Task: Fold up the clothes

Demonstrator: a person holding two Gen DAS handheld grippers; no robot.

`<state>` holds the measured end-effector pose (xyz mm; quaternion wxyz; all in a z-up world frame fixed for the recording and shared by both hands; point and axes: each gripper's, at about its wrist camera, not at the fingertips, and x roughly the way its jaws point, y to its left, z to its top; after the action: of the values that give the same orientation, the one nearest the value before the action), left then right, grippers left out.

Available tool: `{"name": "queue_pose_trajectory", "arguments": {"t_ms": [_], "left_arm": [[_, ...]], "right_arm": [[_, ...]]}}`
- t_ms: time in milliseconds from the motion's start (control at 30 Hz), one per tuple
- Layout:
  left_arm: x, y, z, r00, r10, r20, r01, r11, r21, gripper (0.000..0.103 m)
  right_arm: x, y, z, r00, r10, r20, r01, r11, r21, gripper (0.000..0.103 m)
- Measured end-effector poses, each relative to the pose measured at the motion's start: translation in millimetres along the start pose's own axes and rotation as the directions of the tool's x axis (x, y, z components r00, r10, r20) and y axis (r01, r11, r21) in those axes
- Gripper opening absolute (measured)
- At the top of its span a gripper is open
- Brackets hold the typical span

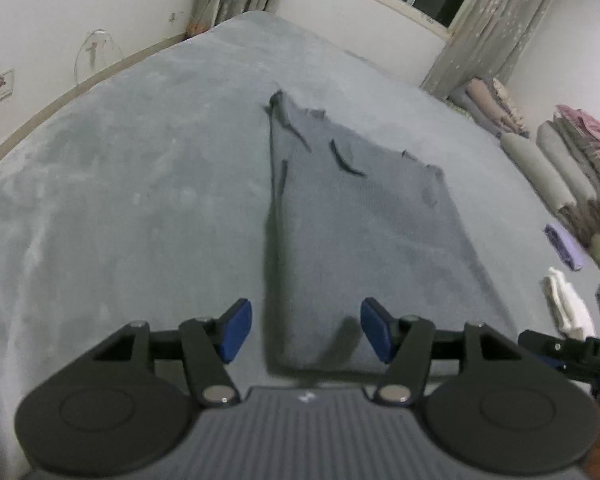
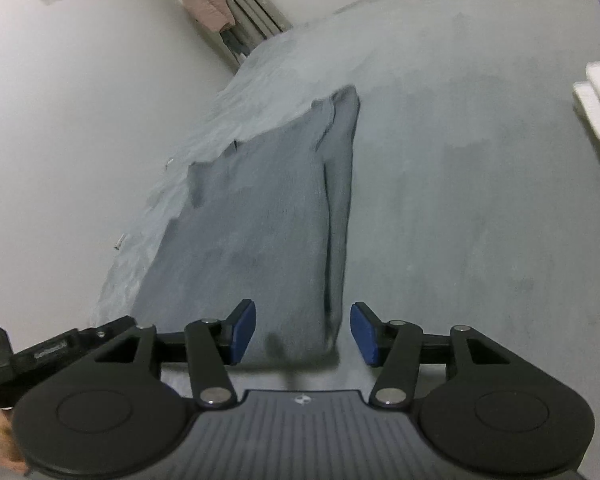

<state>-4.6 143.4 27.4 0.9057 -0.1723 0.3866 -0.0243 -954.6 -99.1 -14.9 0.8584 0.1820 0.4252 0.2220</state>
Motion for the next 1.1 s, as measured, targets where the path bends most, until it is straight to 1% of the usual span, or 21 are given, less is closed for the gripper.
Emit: {"name": "queue_pose_trajectory", "arguments": {"t_ms": [100, 167, 267, 333, 433, 467, 500, 533, 567, 600, 633, 667, 733, 833, 1000, 1100], "left_arm": [[6, -6, -4, 0.999, 0.048, 0.010, -0.048, 0.999, 0.011, 0.058], [8, -14, -9, 0.996, 0.086, 0.020, -0.087, 0.996, 0.036, 0.059], [12, -32, -19, 0.987, 0.158, 0.043, -0.161, 0.982, 0.101, 0.059], [13, -40, -23, 0.983, 0.180, 0.047, -0.185, 0.975, 0.126, 0.057], [12, -45, -27, 0.984, 0.174, 0.043, -0.178, 0.973, 0.149, 0.053], [11, -45, -28, 0.985, 0.166, 0.039, -0.170, 0.974, 0.152, 0.049], [10, -45, -29, 0.987, 0.157, 0.035, -0.160, 0.976, 0.147, 0.043], [9, -44, -29, 0.989, 0.148, 0.031, -0.150, 0.978, 0.141, 0.040], [8, -44, -30, 0.990, 0.140, 0.028, -0.142, 0.980, 0.137, 0.031], [9, -44, -30, 0.991, 0.134, 0.027, -0.136, 0.981, 0.136, 0.022], [9, -44, -30, 0.991, 0.131, 0.026, -0.133, 0.982, 0.137, 0.020], [10, -45, -30, 0.990, 0.135, 0.028, -0.138, 0.981, 0.140, 0.017], [11, -48, -31, 0.989, 0.144, 0.031, -0.147, 0.978, 0.147, 0.015], [9, -50, -31, 0.988, 0.152, 0.033, -0.156, 0.977, 0.145, 0.013], [-10, -47, -34, 0.989, 0.144, 0.031, -0.147, 0.978, 0.146, 0.012], [-28, -45, -44, 0.991, 0.134, 0.023, -0.136, 0.979, 0.152, 0.011]], "right_arm": [[5, 3, -5, 1.000, -0.006, -0.004, 0.006, 1.000, 0.002, 0.052], [9, 4, -6, 1.000, -0.005, 0.000, 0.005, 1.000, 0.006, 0.052], [13, 7, -8, 1.000, -0.012, 0.007, 0.012, 1.000, 0.005, 0.047], [16, 10, -9, 0.999, -0.029, 0.014, 0.029, 1.000, -0.010, 0.042], [18, 11, -10, 0.999, -0.042, 0.024, 0.042, 0.999, -0.009, 0.035], [18, 11, -10, 0.999, -0.044, 0.026, 0.044, 0.999, -0.010, 0.034], [19, 11, -10, 0.999, -0.046, 0.028, 0.046, 0.999, -0.011, 0.033], [20, 12, -10, 0.998, -0.052, 0.031, 0.052, 0.998, -0.019, 0.031], [21, 14, -10, 0.998, -0.059, 0.033, 0.060, 0.998, -0.029, 0.030], [22, 14, -11, 0.997, -0.065, 0.037, 0.066, 0.997, -0.032, 0.025], [23, 14, -11, 0.997, -0.071, 0.041, 0.073, 0.997, -0.034, 0.020], [23, 14, -11, 0.997, -0.071, 0.044, 0.072, 0.997, -0.031, 0.019], [24, 13, -11, 0.996, -0.069, 0.051, 0.071, 0.997, -0.026, 0.014], [22, 15, -13, 0.995, -0.070, 0.066, 0.072, 0.997, -0.025, 0.011], [2, 16, -20, 0.994, -0.039, 0.100, 0.041, 0.999, -0.023, 0.009], [-11, 15, -31, 0.995, -0.025, 0.098, 0.026, 1.000, -0.016, 0.009]]}}
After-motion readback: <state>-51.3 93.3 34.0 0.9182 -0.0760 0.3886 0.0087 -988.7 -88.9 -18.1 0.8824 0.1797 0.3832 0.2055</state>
